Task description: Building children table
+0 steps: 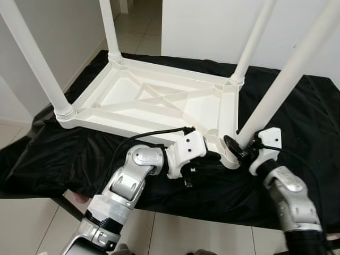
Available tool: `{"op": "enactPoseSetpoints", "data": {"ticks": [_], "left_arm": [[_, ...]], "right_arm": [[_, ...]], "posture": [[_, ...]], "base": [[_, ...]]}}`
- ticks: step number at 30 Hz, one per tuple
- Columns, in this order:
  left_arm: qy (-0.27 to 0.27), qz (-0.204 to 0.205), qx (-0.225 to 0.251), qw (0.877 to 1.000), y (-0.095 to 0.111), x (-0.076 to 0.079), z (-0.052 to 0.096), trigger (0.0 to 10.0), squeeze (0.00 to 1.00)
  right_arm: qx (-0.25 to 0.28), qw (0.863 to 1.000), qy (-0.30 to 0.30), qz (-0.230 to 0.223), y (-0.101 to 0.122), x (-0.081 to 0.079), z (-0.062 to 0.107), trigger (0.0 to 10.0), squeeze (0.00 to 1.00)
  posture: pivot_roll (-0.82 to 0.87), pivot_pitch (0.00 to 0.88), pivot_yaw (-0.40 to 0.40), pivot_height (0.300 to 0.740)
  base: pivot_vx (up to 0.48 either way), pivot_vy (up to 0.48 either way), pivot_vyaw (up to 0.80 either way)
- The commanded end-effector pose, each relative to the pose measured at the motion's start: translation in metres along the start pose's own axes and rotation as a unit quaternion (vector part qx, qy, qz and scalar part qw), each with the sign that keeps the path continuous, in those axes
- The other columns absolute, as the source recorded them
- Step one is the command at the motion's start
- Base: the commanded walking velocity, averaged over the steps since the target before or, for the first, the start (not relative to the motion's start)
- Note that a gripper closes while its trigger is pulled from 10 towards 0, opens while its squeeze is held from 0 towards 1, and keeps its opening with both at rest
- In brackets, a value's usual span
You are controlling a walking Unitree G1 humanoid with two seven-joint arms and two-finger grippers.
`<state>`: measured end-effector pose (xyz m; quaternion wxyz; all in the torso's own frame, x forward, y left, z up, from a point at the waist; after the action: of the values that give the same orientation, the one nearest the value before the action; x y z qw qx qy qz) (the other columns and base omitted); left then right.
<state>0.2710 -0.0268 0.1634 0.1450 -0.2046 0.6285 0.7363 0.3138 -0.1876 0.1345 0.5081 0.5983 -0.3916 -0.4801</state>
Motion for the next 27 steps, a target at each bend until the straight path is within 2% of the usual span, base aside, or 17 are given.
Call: {"op": "enactPoseSetpoints", "data": {"ticks": [1, 5, 6, 7, 10, 12, 13, 14, 16, 20, 21, 27], "left_arm": [[0.052, 0.004, -0.022, 0.998, -0.006, -0.008, 0.002, 10.0, 0.0], [0.052, 0.004, -0.022, 0.998, -0.006, -0.008, 0.001, 10.0, 0.0], [0.052, 0.003, -0.021, 0.998, -0.006, -0.008, 0.001, 10.0, 0.0], [0.052, 0.003, -0.021, 0.998, -0.006, -0.008, 0.001, 10.0, 0.0], [0.052, 0.003, -0.021, 0.998, -0.006, -0.007, 0.001, 10.0, 0.0], [0.052, 0.003, -0.021, 0.998, -0.006, -0.007, 0.001, 10.0, 0.0], [0.052, 0.003, -0.021, 0.998, -0.006, -0.006, 0.001, 10.0, 0.0], [0.052, 0.003, -0.021, 0.998, -0.006, -0.006, 0.001, 10.0, 0.0], [0.052, 0.003, -0.021, 0.998, -0.006, -0.006, 0.001, 10.0, 0.0], [0.053, 0.004, -0.021, 0.998, -0.006, -0.006, 0.001, 10.0, 0.0], [0.054, 0.004, -0.021, 0.998, -0.007, -0.006, 0.001, 10.0, 0.0], [0.053, 0.004, -0.02, 0.998, -0.007, -0.006, 0.001, 10.0, 0.0]], "right_arm": [[-0.017, 1.0, -0.019, -0.006, -0.009, -0.003, 0.001, 10.0, 0.0], [-0.006, 0.999, -0.042, -0.016, -0.008, -0.01, 0.001, 10.0, 0.0], [0.0, 0.997, -0.072, -0.024, -0.009, -0.011, 0.001, 10.0, 0.0], [0.0, 0.997, -0.072, -0.024, -0.009, -0.011, 0.001, 10.0, 0.0], [0.026, 0.983, -0.182, -0.016, -0.008, -0.007, 0.006, 10.0, 0.0], [0.026, 0.983, -0.182, -0.016, -0.008, -0.007, 0.006, 10.0, 0.0], [0.034, 0.977, -0.211, -0.016, -0.007, -0.005, 0.008, 10.0, 0.0], [0.034, 0.977, -0.211, -0.016, -0.007, -0.005, 0.008, 10.0, 0.0], [0.057, 0.962, -0.262, -0.048, -0.004, -0.006, 0.011, 10.0, 0.0], [0.067, 0.957, -0.274, -0.066, -0.002, -0.009, 0.011, 10.0, 0.0], [0.074, 0.956, -0.271, -0.082, 0.001, -0.014, 0.009, 10.0, 0.0], [0.073, 0.959, -0.261, -0.078, 0.003, -0.013, 0.008, 10.0, 0.0]], "posture": [[-0.02, 0.0, -0.014, 0.74], [-0.02, 0.0, -0.018, 0.74], [-0.02, 0.0, -0.022, 0.74], [-0.02, 0.0, -0.022, 0.74], [-0.02, 0.0, -0.026, 0.74], [-0.02, 0.0, -0.026, 0.74], [-0.01, 0.0, -0.031, 0.74], [-0.01, 0.0, -0.031, 0.74], [-0.01, 0.0, -0.038, 0.74], [-0.01, 0.0, -0.037, 0.74], [-0.01, 0.0, -0.035, 0.74], [-0.01, 0.0, -0.037, 0.74]], "base": [[0.0, 0.0, 0.0], [0.0, 0.0, 0.0], [0.0, 0.0, 0.0], [0.0, 0.0, 0.0], [0.0, 0.0, 0.0], [0.0, 0.0, 0.0], [0.0, 0.0, 0.0], [0.0, 0.0, 0.0], [0.0, 0.0, 0.0], [0.0, 0.0, 0.0], [0.0, 0.0, 0.0], [0.0, 0.0, 0.0]]}}
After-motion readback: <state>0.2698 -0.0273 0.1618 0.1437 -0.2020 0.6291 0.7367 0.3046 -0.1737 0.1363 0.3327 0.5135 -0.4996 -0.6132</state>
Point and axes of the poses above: a point about 5 cm out from each wrist's last joint towards the gripper, its own z axis pointing back from the gripper into the wrist, its own y axis along the axis of the wrist's last joint, x = y × z, the point moved 4 cm from there along -z, pointing out of the wrist towards the gripper, and after that the axes turned 14 degrees about -z, right-handed, at the moved point
